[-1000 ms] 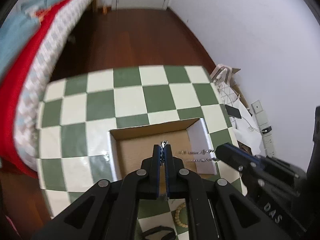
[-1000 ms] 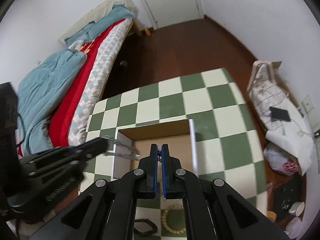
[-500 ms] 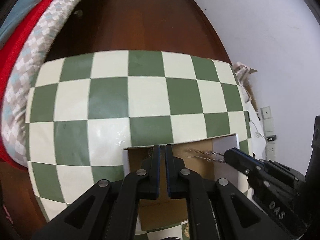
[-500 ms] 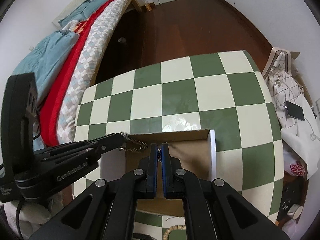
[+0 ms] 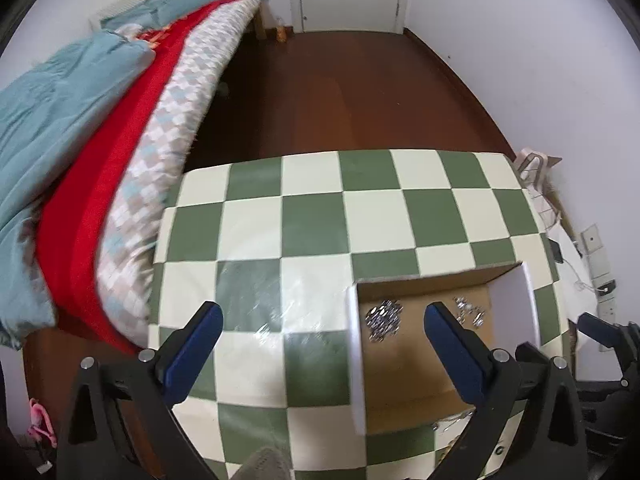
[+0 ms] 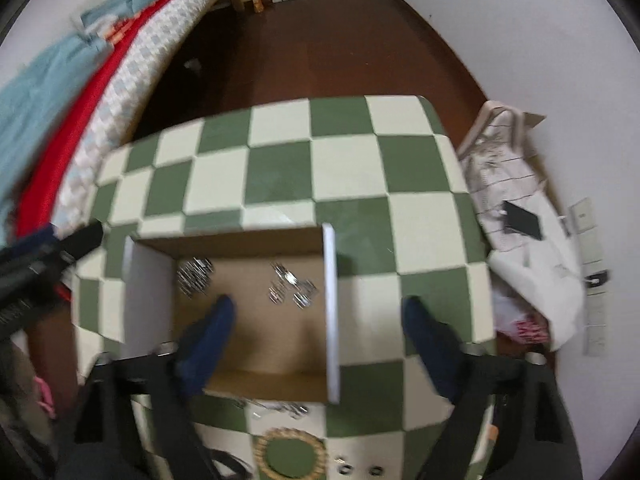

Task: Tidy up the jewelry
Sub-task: 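Open both grippers to drop the chains into the box, then move both grippers back toward the remaining jewelry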

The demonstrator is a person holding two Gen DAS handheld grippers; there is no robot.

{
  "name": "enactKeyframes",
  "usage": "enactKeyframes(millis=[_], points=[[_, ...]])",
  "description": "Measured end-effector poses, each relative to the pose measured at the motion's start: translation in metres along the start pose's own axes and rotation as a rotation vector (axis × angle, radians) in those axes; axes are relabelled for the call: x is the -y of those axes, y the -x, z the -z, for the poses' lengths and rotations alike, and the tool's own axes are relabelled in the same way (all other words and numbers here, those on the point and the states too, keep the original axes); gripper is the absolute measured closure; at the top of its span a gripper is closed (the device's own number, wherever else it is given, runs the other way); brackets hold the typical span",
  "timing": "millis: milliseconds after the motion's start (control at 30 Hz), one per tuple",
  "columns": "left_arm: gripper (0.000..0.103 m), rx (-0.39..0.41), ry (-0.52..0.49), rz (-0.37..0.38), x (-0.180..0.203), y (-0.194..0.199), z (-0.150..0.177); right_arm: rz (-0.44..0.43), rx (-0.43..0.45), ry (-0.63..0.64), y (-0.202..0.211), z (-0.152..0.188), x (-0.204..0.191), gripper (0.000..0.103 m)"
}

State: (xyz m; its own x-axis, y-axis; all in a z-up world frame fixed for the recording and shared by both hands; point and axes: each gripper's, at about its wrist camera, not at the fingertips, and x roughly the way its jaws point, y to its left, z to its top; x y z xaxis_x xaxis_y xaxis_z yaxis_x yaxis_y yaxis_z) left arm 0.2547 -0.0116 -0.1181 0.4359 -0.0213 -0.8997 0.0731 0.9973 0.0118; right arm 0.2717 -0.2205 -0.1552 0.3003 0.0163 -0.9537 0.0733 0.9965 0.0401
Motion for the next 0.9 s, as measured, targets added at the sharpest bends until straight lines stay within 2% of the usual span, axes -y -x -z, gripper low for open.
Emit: enactKeyframes(millis=[133, 433, 900], points=[[0.000, 0.023, 0.003, -0.028, -0.001, 0.010, 0.020, 0.029, -0.006, 0.035, -0.001, 0.021, -0.007, 0.000], [0.000, 0.063, -0.006, -0.058, 0.000, 0.042, 0.054, 0.064, 0.053, 0.049, 0.024, 0.056, -0.016, 0.000], [0.000, 0.154, 0.022, -0.063, 0.000, 0.113, 0.103, 0.099, 0.194, 0.031, 0.095, 0.102, -0.014, 0.000]])
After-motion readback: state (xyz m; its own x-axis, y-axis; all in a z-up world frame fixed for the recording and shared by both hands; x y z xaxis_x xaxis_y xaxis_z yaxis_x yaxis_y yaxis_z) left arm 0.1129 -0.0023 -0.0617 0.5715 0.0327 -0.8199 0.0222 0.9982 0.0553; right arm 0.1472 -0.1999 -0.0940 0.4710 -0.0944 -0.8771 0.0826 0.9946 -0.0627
